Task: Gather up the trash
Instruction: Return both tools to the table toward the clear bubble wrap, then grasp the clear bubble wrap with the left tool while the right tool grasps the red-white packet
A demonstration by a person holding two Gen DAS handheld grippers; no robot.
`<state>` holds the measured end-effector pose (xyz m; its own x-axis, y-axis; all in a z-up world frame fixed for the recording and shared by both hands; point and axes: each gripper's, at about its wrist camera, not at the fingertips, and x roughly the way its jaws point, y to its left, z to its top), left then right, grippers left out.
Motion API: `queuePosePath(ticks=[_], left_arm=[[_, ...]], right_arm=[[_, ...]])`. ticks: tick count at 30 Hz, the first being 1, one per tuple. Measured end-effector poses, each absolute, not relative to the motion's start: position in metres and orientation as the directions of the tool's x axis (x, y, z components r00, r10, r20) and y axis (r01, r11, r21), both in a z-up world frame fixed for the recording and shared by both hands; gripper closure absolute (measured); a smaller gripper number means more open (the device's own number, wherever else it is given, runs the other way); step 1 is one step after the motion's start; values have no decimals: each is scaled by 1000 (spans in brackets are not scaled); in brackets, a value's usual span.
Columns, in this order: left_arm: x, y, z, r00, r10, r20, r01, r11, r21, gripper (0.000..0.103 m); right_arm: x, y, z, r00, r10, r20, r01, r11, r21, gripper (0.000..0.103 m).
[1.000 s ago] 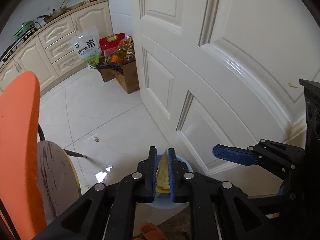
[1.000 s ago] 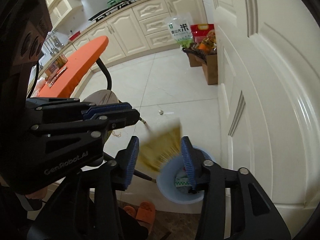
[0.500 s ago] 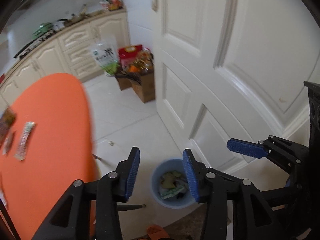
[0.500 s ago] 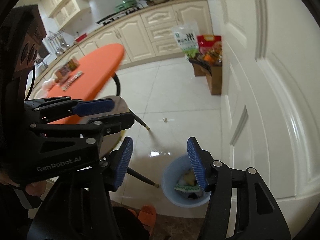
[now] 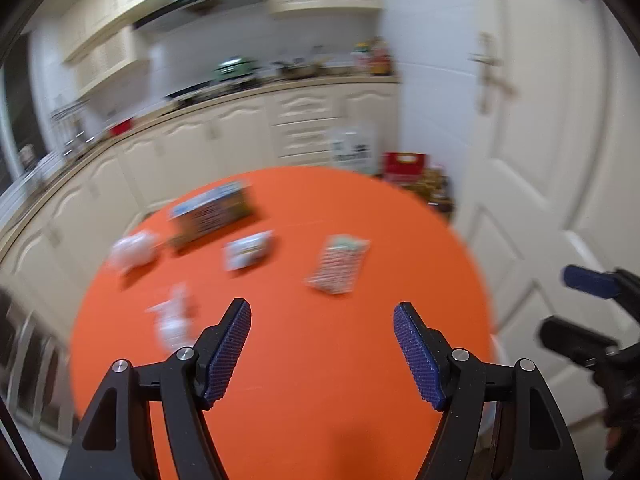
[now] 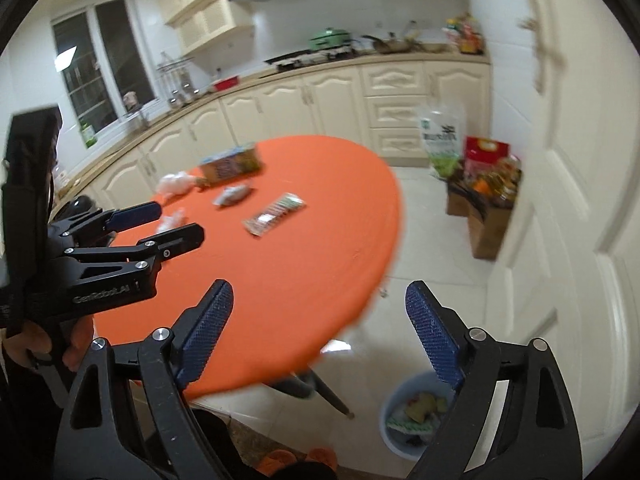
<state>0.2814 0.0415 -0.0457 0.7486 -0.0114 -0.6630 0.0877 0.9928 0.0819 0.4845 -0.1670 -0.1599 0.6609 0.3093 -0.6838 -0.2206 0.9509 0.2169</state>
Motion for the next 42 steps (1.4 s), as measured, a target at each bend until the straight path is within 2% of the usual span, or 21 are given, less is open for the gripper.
queuePosePath(ticks=[8, 18, 22, 24, 26, 28, 29, 31, 33, 35, 37, 41, 42], left_arm=[[300, 124, -73, 694, 141, -706, -122, 990, 77, 33], [342, 164, -102, 638, 123, -760, -158, 987, 27, 33], [356, 174, -108, 639, 100, -762, -132, 991, 20, 33], [360, 173, -112, 645, 92, -759, -112, 993, 24, 38], [363, 172, -116, 639, 45, -768, -70, 998, 0, 56], [364, 171, -117, 636, 18, -771, -43, 999, -13, 65], [364, 169, -117, 634, 8, -773, -31, 999, -15, 72], [365, 167, -117, 633, -6, -774, -6, 1000, -13, 79], [366, 166, -117, 635, 0, -772, -2, 1000, -2, 82], [365, 166, -117, 636, -5, -771, 0, 1000, -7, 83], [363, 167, -117, 636, -24, -771, 7, 1000, -25, 84], [356, 166, -112, 642, -29, -767, 11, 1000, -28, 84], [355, 167, -110, 643, -32, -765, 11, 999, -32, 84]], right_arm=[[537, -91, -179, 605, 313, -732, -251, 948, 197, 10], [606, -59, -217, 539, 261, -801, -221, 961, 164, 7], [632, -46, -232, 526, 195, -828, -208, 973, 97, 7], [640, -44, -238, 521, 175, -836, -202, 976, 78, 12], [646, -43, -241, 516, 162, -841, -203, 977, 64, 16], [650, -43, -245, 506, 166, -846, -214, 975, 63, 21], [652, -44, -247, 499, 169, -850, -217, 974, 66, 28], [653, -45, -248, 503, 157, -850, -219, 974, 51, 32], [654, -48, -248, 504, 158, -849, -215, 975, 53, 36], [654, -48, -247, 510, 129, -851, -222, 975, 15, 48], [654, -49, -247, 509, 139, -849, -239, 971, 16, 51], [653, -51, -245, 505, 155, -849, -270, 963, 16, 70], [652, -51, -245, 503, 161, -849, -276, 961, 19, 72]])
